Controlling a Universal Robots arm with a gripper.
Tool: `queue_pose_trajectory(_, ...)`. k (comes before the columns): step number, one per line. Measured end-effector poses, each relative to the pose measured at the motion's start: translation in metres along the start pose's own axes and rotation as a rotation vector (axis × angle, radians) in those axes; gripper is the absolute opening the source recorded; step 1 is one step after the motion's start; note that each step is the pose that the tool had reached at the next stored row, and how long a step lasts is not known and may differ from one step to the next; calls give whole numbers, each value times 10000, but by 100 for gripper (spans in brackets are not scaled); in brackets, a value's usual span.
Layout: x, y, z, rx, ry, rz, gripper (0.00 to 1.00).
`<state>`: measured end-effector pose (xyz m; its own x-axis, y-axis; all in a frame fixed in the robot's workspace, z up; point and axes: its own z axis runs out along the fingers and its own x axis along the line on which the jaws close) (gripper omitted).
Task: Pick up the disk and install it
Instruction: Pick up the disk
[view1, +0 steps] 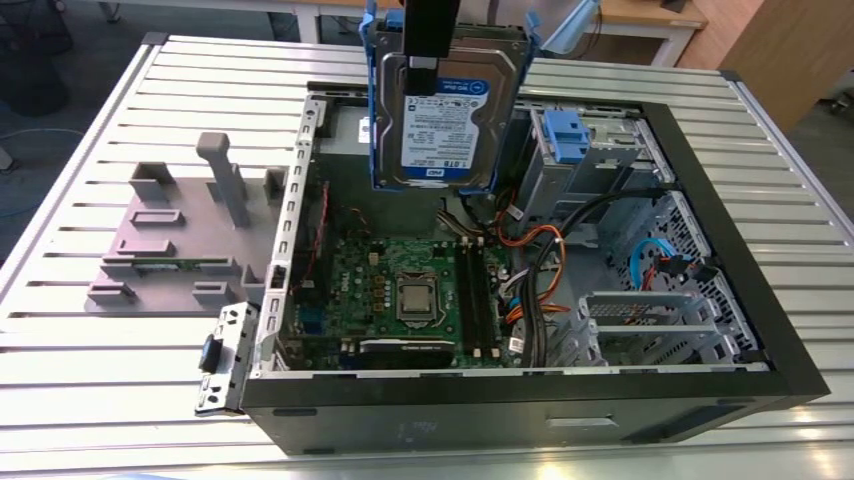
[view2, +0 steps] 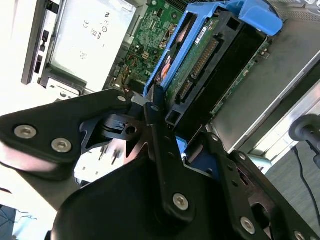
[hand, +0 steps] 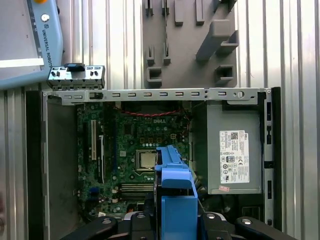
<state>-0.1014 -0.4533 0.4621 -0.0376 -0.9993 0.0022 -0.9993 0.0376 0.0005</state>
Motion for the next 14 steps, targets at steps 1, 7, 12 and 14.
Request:
queue_pose_trajectory(1,3,0,0,0,0,0,36)
queue_pose_trajectory(7,20,-1,0,0,-1,0,36)
queue_pose_trajectory(12,34,-1,0,0,-1,0,36)
queue_pose_trajectory(14,39,-2,0,1,-1,0,36)
